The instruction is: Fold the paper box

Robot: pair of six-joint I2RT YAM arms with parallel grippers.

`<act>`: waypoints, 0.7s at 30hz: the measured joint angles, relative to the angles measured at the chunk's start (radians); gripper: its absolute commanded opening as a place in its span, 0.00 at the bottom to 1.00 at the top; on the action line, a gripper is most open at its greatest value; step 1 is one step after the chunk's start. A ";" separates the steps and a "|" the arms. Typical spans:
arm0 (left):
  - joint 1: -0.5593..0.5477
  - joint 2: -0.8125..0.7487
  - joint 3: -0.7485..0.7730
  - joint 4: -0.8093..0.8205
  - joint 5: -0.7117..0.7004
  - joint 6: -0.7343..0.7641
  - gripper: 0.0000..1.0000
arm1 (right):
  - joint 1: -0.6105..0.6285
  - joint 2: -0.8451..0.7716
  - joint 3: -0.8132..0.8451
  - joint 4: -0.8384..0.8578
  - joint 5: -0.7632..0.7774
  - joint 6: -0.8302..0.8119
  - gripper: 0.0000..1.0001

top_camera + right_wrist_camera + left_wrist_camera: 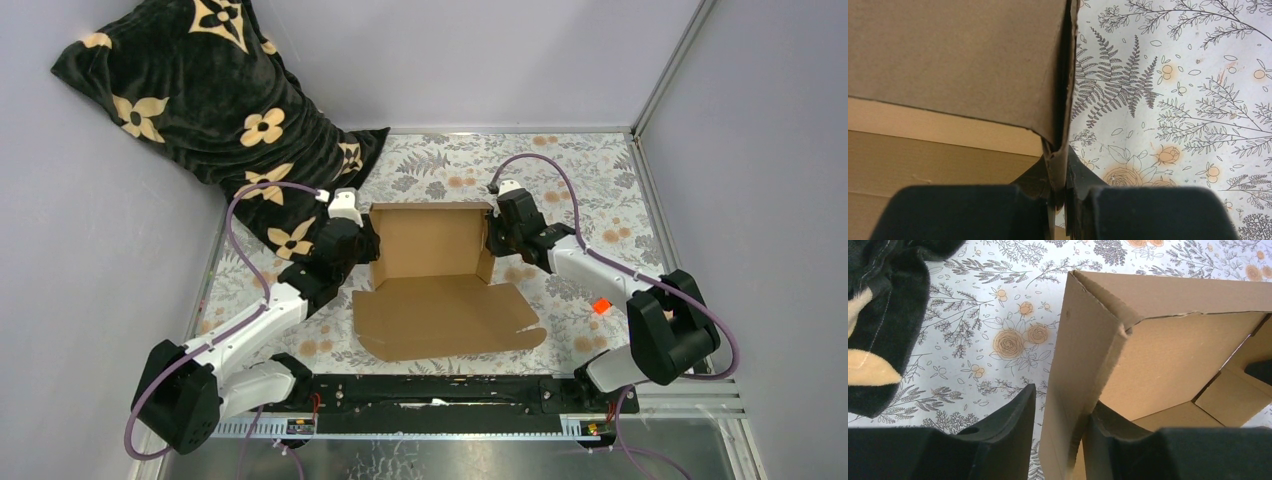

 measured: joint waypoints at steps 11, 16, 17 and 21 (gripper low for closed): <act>-0.024 0.047 0.033 -0.086 -0.046 -0.029 0.03 | 0.000 0.006 0.018 -0.018 -0.008 -0.020 0.00; -0.063 0.093 0.092 -0.148 -0.140 -0.064 0.03 | 0.000 0.006 0.029 -0.036 -0.003 -0.021 0.00; -0.071 0.102 0.104 -0.160 -0.162 -0.072 0.03 | 0.000 0.005 0.031 -0.037 0.000 -0.022 0.00; -0.096 0.123 0.130 -0.185 -0.229 -0.099 0.03 | 0.000 -0.017 0.031 -0.043 0.004 -0.026 0.00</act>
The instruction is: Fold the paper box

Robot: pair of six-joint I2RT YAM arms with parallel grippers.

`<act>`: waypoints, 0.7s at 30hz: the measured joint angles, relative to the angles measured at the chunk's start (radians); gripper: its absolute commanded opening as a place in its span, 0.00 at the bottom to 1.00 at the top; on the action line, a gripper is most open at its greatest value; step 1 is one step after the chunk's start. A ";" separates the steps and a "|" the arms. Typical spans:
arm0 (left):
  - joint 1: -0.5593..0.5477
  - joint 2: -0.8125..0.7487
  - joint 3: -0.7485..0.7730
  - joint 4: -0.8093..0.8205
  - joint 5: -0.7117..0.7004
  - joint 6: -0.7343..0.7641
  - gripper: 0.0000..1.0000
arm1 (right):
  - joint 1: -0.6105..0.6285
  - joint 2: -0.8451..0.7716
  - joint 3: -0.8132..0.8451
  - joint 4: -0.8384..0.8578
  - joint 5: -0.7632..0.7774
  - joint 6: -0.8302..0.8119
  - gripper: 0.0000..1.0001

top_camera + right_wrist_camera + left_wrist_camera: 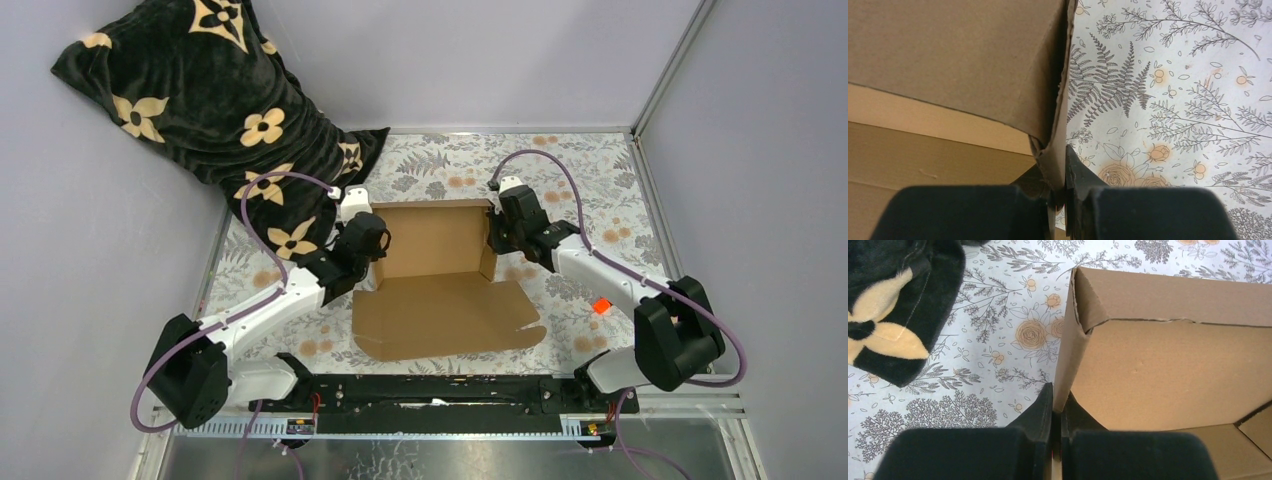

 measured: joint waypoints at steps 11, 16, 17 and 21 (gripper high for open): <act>-0.032 0.072 0.078 -0.009 -0.087 -0.015 0.04 | 0.000 -0.073 0.000 -0.026 0.045 -0.023 0.00; -0.032 0.079 0.095 -0.010 -0.088 0.007 0.07 | 0.000 -0.085 0.001 -0.032 0.054 -0.025 0.00; -0.032 0.079 0.096 -0.009 -0.088 0.012 0.08 | 0.000 -0.087 0.002 -0.035 0.055 -0.026 0.00; -0.033 0.079 0.098 -0.006 -0.088 0.027 0.12 | 0.000 -0.099 0.009 -0.052 0.057 -0.031 0.00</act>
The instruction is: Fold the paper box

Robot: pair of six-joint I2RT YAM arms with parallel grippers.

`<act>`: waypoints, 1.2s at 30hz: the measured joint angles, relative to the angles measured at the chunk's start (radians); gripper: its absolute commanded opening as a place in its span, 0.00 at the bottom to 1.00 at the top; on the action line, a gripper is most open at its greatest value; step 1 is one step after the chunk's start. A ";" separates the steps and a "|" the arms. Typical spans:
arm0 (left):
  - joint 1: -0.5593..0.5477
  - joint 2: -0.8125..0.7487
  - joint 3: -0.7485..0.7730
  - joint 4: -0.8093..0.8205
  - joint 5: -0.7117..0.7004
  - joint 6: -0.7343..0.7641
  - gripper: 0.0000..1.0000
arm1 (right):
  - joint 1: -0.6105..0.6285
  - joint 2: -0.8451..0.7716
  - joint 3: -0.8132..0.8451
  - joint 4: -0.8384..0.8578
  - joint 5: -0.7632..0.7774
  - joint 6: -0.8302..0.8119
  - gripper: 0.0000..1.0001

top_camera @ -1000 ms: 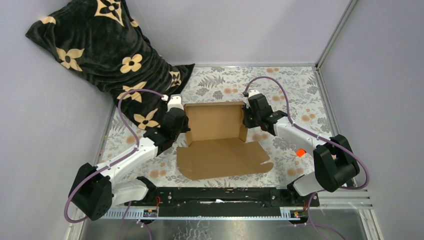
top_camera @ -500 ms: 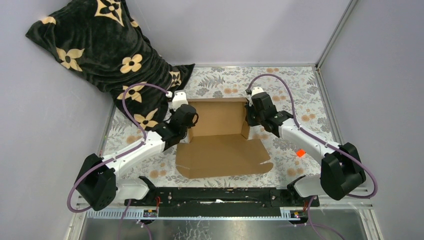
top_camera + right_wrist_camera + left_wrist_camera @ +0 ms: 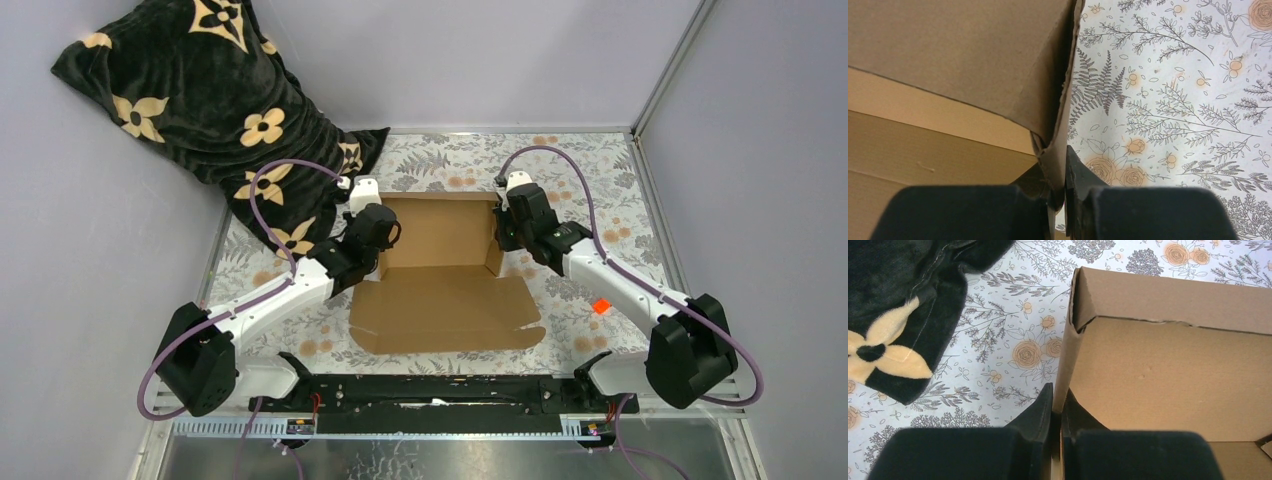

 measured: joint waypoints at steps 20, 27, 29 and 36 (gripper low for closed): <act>0.003 -0.057 -0.070 0.076 0.107 0.091 0.47 | -0.016 -0.045 0.018 -0.078 0.042 -0.008 0.00; 0.005 -0.056 -0.093 0.095 0.141 0.081 0.49 | -0.029 -0.045 0.018 -0.092 0.044 -0.007 0.00; 0.005 -0.056 -0.100 0.101 0.145 0.071 0.49 | -0.031 -0.045 0.018 -0.094 0.043 -0.002 0.00; 0.006 -0.056 -0.139 0.145 0.143 0.013 0.49 | -0.036 -0.042 0.018 -0.094 0.017 0.028 0.00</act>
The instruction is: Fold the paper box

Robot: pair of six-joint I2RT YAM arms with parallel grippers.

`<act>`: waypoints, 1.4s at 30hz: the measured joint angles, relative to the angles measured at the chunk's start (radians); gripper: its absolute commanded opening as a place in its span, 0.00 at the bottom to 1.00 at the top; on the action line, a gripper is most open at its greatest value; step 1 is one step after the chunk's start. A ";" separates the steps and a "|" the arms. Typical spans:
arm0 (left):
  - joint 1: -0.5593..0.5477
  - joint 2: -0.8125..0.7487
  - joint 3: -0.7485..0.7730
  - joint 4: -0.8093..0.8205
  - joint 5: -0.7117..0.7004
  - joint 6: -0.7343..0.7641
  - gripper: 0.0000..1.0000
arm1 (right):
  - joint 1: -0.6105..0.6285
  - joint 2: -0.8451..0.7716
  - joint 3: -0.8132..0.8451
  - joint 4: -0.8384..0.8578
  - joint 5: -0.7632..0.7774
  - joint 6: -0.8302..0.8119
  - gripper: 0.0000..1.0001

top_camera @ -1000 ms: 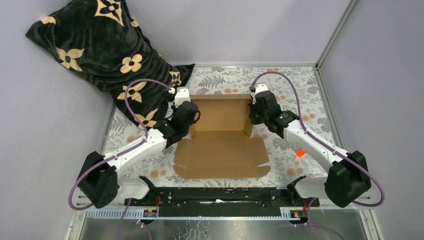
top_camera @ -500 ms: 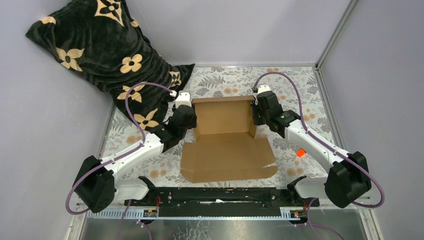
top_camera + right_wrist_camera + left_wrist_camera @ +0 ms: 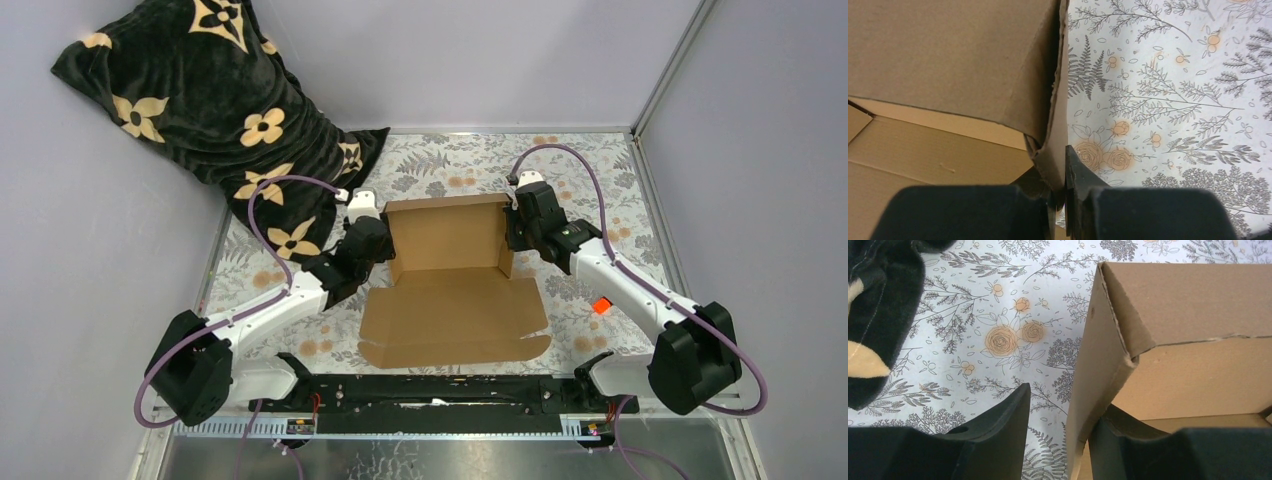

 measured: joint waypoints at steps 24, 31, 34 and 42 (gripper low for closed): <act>0.007 0.011 -0.193 0.261 -0.005 -0.091 0.40 | -0.005 0.078 -0.073 0.055 -0.095 0.085 0.00; 0.006 -0.020 -0.261 0.370 0.021 -0.085 0.48 | -0.005 0.083 -0.079 0.071 -0.100 0.085 0.00; 0.003 -0.071 -0.306 0.388 0.030 -0.082 0.50 | -0.005 0.083 -0.080 0.076 -0.105 0.085 0.00; -0.003 -0.214 -0.406 0.435 0.047 -0.060 0.56 | -0.005 0.090 -0.080 0.094 -0.145 0.084 0.00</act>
